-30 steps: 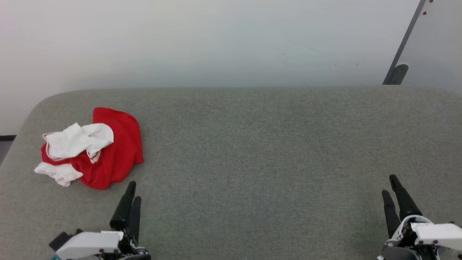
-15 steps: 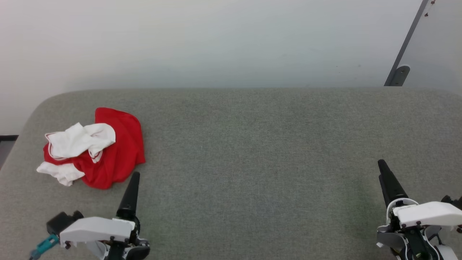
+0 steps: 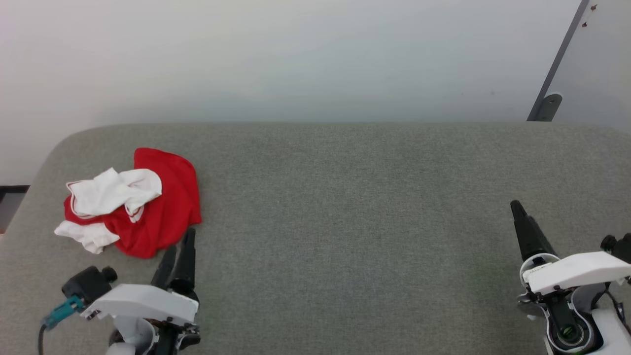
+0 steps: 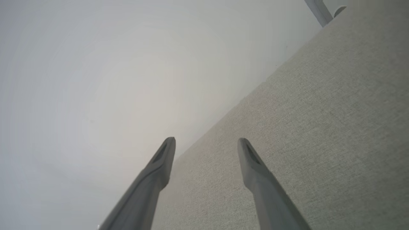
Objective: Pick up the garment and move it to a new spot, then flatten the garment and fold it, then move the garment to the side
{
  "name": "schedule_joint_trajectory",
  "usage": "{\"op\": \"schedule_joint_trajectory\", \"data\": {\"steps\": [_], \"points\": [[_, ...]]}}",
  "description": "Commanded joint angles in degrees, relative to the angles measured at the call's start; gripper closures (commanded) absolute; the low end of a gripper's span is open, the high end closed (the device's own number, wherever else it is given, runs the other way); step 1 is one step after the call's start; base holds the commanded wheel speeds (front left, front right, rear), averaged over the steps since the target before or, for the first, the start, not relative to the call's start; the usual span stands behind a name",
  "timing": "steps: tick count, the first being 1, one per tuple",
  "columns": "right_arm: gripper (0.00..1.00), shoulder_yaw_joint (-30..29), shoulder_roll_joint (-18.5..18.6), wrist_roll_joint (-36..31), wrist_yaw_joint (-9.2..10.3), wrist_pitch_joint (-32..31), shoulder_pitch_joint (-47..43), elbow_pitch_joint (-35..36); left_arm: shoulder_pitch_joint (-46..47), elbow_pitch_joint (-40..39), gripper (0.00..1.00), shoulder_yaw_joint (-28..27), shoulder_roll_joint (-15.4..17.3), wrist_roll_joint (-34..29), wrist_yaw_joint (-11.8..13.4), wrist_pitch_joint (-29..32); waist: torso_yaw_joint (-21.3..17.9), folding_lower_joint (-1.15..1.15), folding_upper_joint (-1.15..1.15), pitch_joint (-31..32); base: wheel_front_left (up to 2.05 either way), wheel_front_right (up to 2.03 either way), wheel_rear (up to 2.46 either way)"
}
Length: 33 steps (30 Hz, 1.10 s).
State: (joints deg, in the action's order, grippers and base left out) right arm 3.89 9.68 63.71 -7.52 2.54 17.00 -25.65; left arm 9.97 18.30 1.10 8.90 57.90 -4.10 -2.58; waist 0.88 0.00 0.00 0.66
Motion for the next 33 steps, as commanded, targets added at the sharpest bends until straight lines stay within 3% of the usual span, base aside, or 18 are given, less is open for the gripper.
{"op": "schedule_joint_trajectory", "data": {"steps": [1, 16, 33], "points": [[0.0, 0.26, 0.82, -2.54, 0.02, 0.55, 2.1, 0.3, 1.67, -0.87, 0.0, 0.38, 0.77, -2.45, 0.21, -0.53, 0.03, 0.0, 0.0, 0.06, 0.0, 0.0, 0.0], [0.0, 1.67, 2.14, -21.78, 0.02, 3.37, 4.62, -2.98, 1.71, -0.67, 0.0, 3.51, 2.9, -16.71, 1.75, -3.34, 0.44, 0.0, 0.0, 0.87, 0.0, 0.0, 0.0], [0.0, 2.55, 2.73, -32.34, 0.03, 6.16, 7.07, -7.28, 1.94, 1.95, 0.0, 4.77, 3.62, -26.59, 1.61, -6.14, 0.54, 0.0, 0.0, 1.72, 0.0, 0.0, 0.0]]}}
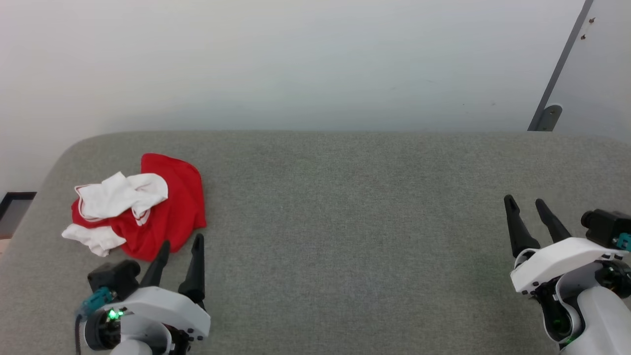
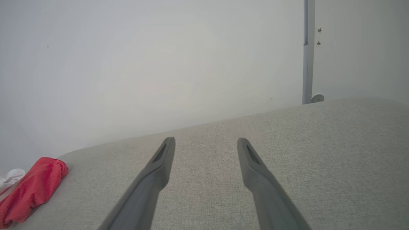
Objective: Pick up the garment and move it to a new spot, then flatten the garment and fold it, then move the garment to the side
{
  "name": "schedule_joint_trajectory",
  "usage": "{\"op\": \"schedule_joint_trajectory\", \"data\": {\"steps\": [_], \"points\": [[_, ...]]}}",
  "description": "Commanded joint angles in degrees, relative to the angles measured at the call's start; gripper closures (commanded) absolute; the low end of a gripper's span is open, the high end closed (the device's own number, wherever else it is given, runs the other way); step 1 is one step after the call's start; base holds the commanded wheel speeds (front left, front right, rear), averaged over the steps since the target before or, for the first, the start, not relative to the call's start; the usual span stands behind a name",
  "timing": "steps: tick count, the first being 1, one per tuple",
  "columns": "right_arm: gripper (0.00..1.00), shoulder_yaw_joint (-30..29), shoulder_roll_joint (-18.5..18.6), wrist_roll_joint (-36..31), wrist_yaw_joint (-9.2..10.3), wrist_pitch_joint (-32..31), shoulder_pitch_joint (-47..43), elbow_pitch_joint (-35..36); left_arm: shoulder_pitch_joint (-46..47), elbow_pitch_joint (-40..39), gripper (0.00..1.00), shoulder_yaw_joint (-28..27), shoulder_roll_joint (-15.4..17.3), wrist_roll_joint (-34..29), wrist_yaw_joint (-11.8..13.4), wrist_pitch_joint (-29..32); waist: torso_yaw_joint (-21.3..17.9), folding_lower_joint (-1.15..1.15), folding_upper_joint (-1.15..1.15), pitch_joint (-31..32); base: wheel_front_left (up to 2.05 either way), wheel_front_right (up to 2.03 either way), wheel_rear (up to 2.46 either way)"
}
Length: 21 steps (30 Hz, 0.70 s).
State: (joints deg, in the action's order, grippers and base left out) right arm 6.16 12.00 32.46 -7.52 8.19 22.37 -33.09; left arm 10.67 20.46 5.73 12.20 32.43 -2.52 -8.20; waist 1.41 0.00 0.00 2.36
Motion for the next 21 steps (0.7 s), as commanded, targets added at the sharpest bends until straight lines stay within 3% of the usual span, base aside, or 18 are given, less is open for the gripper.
{"op": "schedule_joint_trajectory", "data": {"steps": [1, 21], "points": [[0.0, 0.39, 0.51, -1.57, 0.03, 0.65, 1.74, -0.01, 1.29, -0.04, 0.0, 0.13, 0.29, -1.58, -0.03, -0.62, 0.03, 0.0, 0.0, 0.04, 0.0, 0.0, 0.0], [0.0, 0.2, 1.27, -7.98, 0.04, 3.36, 1.57, -2.64, 1.64, 2.97, 0.0, -0.73, 0.19, -11.06, -1.23, -3.39, 0.27, 0.0, 0.0, 0.79, 0.0, 0.0, 0.0]]}}
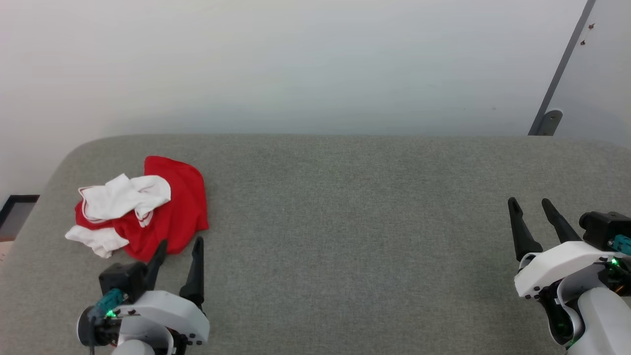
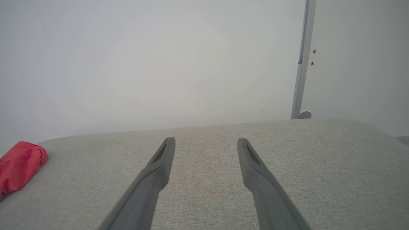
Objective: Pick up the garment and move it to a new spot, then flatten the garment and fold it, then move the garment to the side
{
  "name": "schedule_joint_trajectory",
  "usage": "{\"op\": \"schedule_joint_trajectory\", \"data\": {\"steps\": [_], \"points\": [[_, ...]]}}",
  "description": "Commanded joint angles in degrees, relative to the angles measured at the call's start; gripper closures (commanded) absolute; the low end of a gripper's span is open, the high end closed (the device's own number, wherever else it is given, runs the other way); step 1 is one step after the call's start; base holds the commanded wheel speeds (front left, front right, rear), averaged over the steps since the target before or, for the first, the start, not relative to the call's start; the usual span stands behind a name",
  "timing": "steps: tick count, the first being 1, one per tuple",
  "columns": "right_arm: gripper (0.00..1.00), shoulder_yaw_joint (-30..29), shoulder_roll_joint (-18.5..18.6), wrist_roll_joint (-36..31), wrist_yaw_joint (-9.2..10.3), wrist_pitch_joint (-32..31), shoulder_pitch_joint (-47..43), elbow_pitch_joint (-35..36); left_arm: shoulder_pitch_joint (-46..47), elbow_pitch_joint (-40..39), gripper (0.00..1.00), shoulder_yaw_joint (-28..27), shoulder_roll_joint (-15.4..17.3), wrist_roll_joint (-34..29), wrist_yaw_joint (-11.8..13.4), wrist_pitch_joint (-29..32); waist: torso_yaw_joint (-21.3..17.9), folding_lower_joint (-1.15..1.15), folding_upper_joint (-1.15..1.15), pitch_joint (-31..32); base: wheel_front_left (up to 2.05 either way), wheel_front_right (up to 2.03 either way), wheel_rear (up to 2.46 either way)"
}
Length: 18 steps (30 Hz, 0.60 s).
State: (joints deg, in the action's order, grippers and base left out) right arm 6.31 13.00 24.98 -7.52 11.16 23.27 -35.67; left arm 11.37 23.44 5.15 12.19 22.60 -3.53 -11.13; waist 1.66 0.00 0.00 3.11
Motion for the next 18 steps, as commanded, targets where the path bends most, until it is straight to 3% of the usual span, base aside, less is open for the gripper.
{"op": "schedule_joint_trajectory", "data": {"steps": [1, 18], "points": [[0.0, 0.03, 0.11, -0.25, 0.04, 0.56, 0.51, -0.08, 0.99, 0.14, 0.0, -0.21, 0.15, -1.59, -0.3, -0.6, 0.03, 0.0, 0.0, 0.08, 0.0, 0.0, 0.0], [0.0, 0.35, 1.11, -2.73, 0.05, 2.43, -0.88, 0.5, 1.61, 2.61, 0.0, -1.06, -0.2, -8.09, -1.64, -2.44, 0.21, 0.0, 0.0, 0.88, 0.0, 0.0, 0.0]]}}
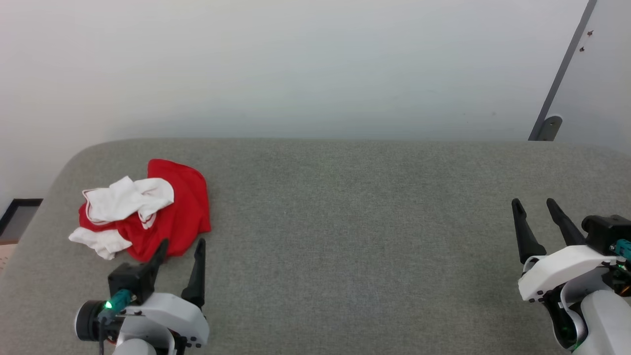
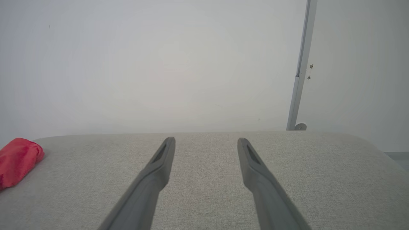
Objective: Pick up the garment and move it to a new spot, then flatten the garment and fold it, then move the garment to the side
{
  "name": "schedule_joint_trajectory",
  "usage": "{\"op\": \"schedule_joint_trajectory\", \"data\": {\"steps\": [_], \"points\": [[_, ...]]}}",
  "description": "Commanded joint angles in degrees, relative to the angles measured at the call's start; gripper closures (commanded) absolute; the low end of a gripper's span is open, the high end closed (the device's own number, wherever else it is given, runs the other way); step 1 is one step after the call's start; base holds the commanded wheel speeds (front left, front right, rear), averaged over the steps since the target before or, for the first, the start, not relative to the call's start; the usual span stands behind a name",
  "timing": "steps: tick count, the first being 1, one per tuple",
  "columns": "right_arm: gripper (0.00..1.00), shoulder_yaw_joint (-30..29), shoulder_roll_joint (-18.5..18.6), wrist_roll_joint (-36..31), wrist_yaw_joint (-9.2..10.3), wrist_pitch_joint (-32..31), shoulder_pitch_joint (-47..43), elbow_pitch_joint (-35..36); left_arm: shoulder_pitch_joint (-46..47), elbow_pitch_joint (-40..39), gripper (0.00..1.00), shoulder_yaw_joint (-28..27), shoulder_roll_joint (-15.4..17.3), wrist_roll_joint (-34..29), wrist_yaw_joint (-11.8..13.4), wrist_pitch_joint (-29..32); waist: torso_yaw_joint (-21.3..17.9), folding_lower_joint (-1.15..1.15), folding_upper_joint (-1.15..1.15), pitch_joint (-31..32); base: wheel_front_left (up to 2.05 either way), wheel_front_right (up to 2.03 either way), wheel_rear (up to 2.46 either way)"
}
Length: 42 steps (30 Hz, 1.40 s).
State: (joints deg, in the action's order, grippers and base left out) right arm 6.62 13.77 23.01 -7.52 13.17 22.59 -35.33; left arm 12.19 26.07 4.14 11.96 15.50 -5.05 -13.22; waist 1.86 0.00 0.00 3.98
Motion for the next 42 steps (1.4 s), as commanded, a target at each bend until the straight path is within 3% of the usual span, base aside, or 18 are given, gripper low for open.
{"op": "schedule_joint_trajectory", "data": {"steps": [1, 9, 14, 21, 32, 42], "points": [[0.0, -0.02, 0.38, -1.03, 0.05, 0.55, -0.27, 0.14, 0.86, 0.11, 0.0, -0.11, -0.04, -1.19, -0.28, -0.43, 0.04, 0.0, 0.0, 0.06, 0.0, 0.0, 0.0], [0.0, -0.63, 0.89, -3.28, 0.05, 1.34, -0.5, 0.03, 1.64, 0.89, 0.0, -0.34, -0.19, -4.21, -0.98, -1.29, 0.71, 0.0, 0.0, 0.37, 0.0, 0.0, 0.0], [0.0, -1.28, 1.31, -4.36, 0.06, 1.84, -0.99, 0.52, 2.33, 1.38, 0.0, -0.65, -0.81, -5.73, -1.02, -1.79, 3.19, 0.0, 0.0, 0.52, 0.0, 0.0, 0.0], [0.0, -0.21, 0.98, -4.45, 0.06, 2.08, -2.13, 1.2, 1.83, 2.19, 0.0, -1.3, -0.41, -7.48, -0.61, -1.92, 10.06, 0.0, 0.0, 0.5, 0.0, 0.0, 0.0], [0.0, 1.94, -0.98, -3.94, 0.07, 2.09, -1.89, 2.29, 0.26, 2.14, 0.0, -2.07, -0.99, -8.68, 0.8, -1.92, 25.12, 0.0, 0.0, -0.07, 0.0, 0.0, 0.0], [0.0, 12.62, -3.19, -2.61, 0.07, 1.98, 7.04, -0.63, -5.43, -5.79, 0.0, -8.57, -2.56, -7.17, 4.77, -1.92, 28.58, 0.0, 0.0, -4.47, 0.0, 0.0, 0.0]]}}
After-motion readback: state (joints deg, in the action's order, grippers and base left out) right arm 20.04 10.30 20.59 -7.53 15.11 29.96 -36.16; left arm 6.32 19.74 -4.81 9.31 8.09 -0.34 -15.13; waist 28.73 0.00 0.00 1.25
